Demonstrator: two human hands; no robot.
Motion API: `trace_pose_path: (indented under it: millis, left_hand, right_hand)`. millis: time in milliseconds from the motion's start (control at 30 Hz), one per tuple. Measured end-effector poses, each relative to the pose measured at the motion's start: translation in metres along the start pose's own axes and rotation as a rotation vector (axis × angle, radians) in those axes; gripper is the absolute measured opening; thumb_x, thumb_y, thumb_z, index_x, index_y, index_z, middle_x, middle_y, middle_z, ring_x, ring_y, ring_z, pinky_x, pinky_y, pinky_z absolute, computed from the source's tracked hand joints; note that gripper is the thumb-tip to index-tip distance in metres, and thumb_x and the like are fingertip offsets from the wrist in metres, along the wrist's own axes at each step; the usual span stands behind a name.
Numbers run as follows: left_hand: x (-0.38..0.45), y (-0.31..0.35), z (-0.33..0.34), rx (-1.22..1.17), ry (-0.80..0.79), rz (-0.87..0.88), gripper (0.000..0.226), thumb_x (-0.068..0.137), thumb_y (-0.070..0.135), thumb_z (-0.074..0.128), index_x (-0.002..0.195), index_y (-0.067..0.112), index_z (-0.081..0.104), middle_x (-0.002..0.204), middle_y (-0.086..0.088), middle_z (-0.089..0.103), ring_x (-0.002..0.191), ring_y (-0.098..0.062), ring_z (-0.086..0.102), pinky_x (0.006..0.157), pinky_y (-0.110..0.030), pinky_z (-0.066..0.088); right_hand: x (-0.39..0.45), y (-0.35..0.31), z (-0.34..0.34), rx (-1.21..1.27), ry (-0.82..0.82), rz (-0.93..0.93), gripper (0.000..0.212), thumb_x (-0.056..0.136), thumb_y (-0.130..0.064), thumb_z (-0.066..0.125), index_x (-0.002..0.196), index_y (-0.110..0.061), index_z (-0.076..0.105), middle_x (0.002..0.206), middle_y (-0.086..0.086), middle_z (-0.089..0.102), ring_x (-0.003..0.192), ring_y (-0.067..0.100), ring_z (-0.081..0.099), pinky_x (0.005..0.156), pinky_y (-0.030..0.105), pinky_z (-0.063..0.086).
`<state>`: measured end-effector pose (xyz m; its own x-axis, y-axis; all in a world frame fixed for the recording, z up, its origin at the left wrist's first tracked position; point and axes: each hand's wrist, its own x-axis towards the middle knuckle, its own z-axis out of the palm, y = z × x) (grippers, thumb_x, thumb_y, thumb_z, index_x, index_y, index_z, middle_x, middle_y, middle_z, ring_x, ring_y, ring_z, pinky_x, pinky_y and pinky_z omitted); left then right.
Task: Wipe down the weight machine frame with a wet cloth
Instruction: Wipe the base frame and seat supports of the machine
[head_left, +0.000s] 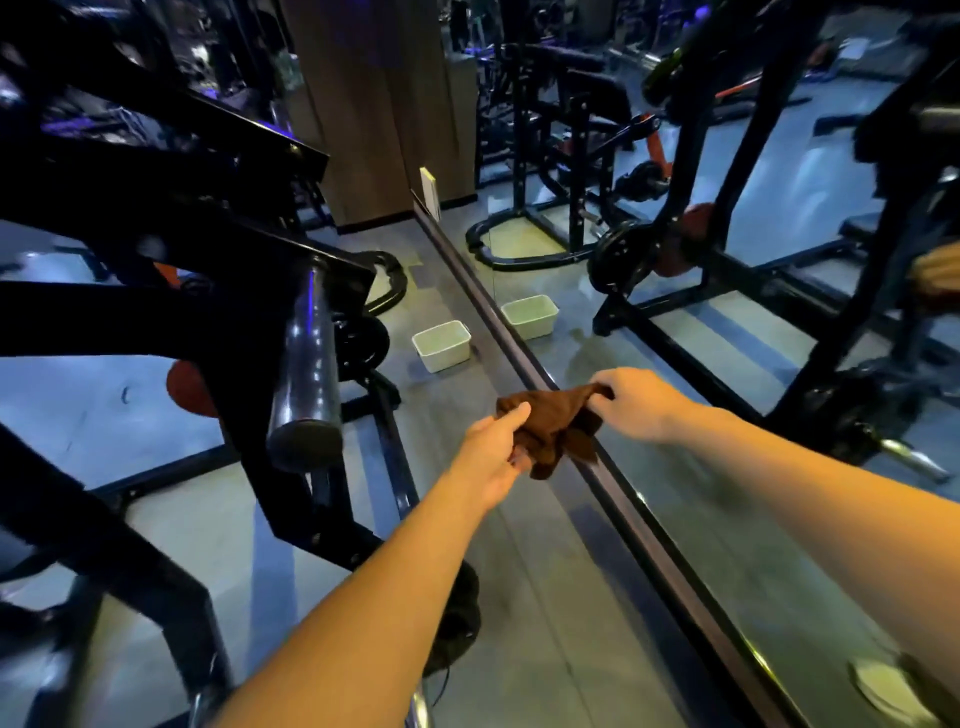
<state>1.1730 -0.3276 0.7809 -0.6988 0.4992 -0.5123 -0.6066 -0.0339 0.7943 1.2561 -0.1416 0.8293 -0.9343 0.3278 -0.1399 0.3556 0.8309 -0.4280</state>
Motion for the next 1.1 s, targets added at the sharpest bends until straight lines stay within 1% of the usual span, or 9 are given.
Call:
trace_pose_path:
  millis: [100,300,500,633,733,800,867,967,1100]
  left_hand:
    - [0.017,0.001,0.009,0.093,0.020,0.043,0.034,0.100,0.032,0.066,0.128,0.012,0.064,0.116,-0.015,0.075,0.092,-0.024,0.073,0.067,-0.031,0.057]
    - [0.062,0.006,0.010,0.103,0.059,0.069,0.050,0.091,0.052,0.072,0.131,0.024,0.062,0.117,-0.010,0.075,0.108,-0.032,0.072,0.096,-0.051,0.058]
    - [0.121,0.028,0.012,0.000,0.158,0.086,0.036,0.095,0.047,0.070,0.120,0.021,0.068,0.110,-0.009,0.077,0.105,-0.030,0.072,0.097,-0.050,0.057]
    - [0.167,0.055,0.013,-0.061,0.191,0.094,0.043,0.094,0.050,0.068,0.125,0.019,0.067,0.112,-0.009,0.077,0.105,-0.030,0.073,0.097,-0.051,0.057]
    - [0.195,0.069,0.009,-0.116,0.211,0.081,0.038,0.098,0.048,0.064,0.123,0.020,0.069,0.112,-0.009,0.077,0.107,-0.030,0.073,0.099,-0.051,0.056]
    - [0.210,0.074,0.007,-0.169,0.240,0.078,0.036,0.098,0.047,0.064,0.123,0.021,0.069,0.114,-0.009,0.077,0.108,-0.030,0.072,0.101,-0.051,0.055]
    - [0.223,0.076,0.006,-0.247,0.253,0.075,0.045,0.093,0.049,0.069,0.127,0.019,0.067,0.115,-0.013,0.076,0.107,-0.033,0.072,0.098,-0.052,0.057]
    - [0.244,0.078,0.003,-0.319,0.290,0.038,0.080,0.068,0.061,0.082,0.134,0.020,0.063,0.117,-0.014,0.075,0.104,-0.035,0.074,0.084,-0.051,0.062]
    - [0.275,0.108,0.001,-0.360,0.343,0.080,0.068,0.077,0.055,0.081,0.132,0.020,0.063,0.115,-0.012,0.076,0.101,-0.033,0.074,0.068,-0.040,0.062]
  right_hand:
    - [0.014,0.017,-0.003,0.056,0.009,-0.001,0.024,0.104,-0.030,0.051,0.092,-0.015,0.066,0.088,0.003,0.068,0.085,0.023,0.064,0.078,0.041,0.054]
    - [0.053,0.024,-0.006,0.086,-0.062,-0.005,0.033,0.107,-0.035,0.049,0.086,-0.012,0.060,0.084,0.007,0.068,0.081,0.026,0.065,0.077,0.045,0.054]
    - [0.121,0.019,-0.019,0.049,-0.086,-0.030,0.034,0.106,-0.035,0.050,0.080,-0.014,0.058,0.081,0.007,0.067,0.079,0.024,0.064,0.072,0.040,0.052]
    - [0.182,0.013,-0.033,-0.006,-0.088,-0.038,0.034,0.105,-0.034,0.050,0.084,-0.009,0.061,0.081,0.009,0.067,0.078,0.027,0.064,0.069,0.040,0.050]
    - [0.222,0.004,-0.040,-0.037,-0.088,-0.055,0.033,0.104,-0.034,0.051,0.084,-0.010,0.063,0.080,0.008,0.067,0.078,0.026,0.063,0.071,0.041,0.052]
    - [0.245,0.001,-0.039,-0.054,-0.090,-0.073,0.033,0.104,-0.033,0.050,0.081,-0.011,0.059,0.079,0.007,0.064,0.077,0.025,0.061,0.066,0.039,0.049]
    - [0.264,-0.004,-0.038,-0.083,-0.121,-0.103,0.033,0.105,-0.028,0.050,0.076,-0.014,0.053,0.076,0.005,0.059,0.071,0.020,0.055,0.058,0.035,0.040]
    - [0.296,-0.009,-0.036,-0.130,-0.178,-0.144,0.033,0.106,-0.024,0.048,0.074,-0.017,0.050,0.074,0.001,0.054,0.067,0.014,0.049,0.055,0.031,0.034]
    - [0.352,-0.009,-0.043,-0.136,-0.217,-0.190,0.028,0.104,-0.023,0.048,0.082,-0.012,0.060,0.081,0.005,0.062,0.080,0.026,0.060,0.067,0.035,0.046]
